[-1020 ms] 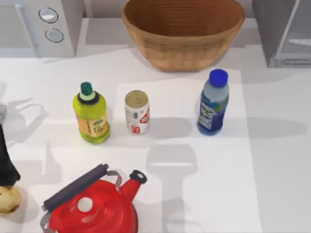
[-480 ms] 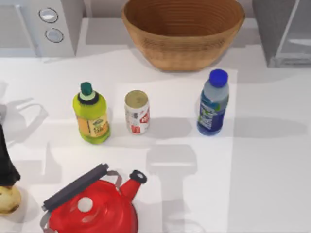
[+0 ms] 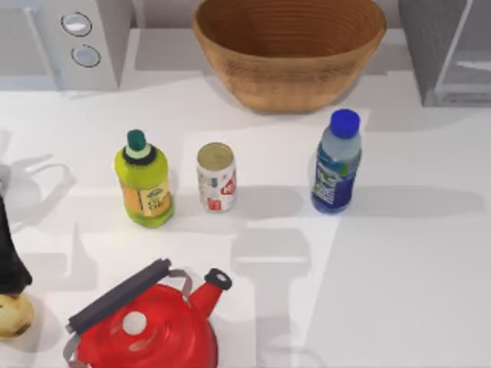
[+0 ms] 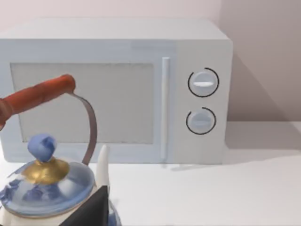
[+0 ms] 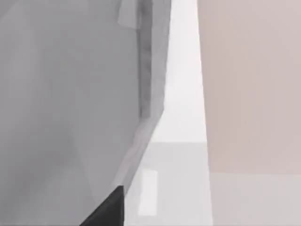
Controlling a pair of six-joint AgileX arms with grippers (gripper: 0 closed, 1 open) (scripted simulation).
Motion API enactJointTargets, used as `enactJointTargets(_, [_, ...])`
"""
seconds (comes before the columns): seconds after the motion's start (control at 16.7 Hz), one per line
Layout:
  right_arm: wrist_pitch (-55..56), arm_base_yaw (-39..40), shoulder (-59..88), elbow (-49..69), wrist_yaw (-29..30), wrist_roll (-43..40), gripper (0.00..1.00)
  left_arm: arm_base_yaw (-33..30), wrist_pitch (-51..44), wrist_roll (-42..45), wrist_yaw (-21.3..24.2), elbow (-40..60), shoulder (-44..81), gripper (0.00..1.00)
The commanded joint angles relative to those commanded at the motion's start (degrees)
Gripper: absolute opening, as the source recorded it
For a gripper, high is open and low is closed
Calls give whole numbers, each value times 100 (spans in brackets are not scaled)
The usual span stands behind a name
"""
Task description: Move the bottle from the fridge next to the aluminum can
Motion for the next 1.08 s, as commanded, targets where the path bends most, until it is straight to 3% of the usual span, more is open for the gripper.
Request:
enactJointTargets(0.66, [1542,4143,-917,-1337,3204,2722,100,0,0,0,0,0,0,100])
enactJointTargets(0.84, [1750,4569,-1069,-1534,3621,3088,100,0,0,0,0,0,0,100])
enactJointTargets(1.08, [1741,4497,-1049,-1565,3673,3078,100,0,0,0,0,0,0,100])
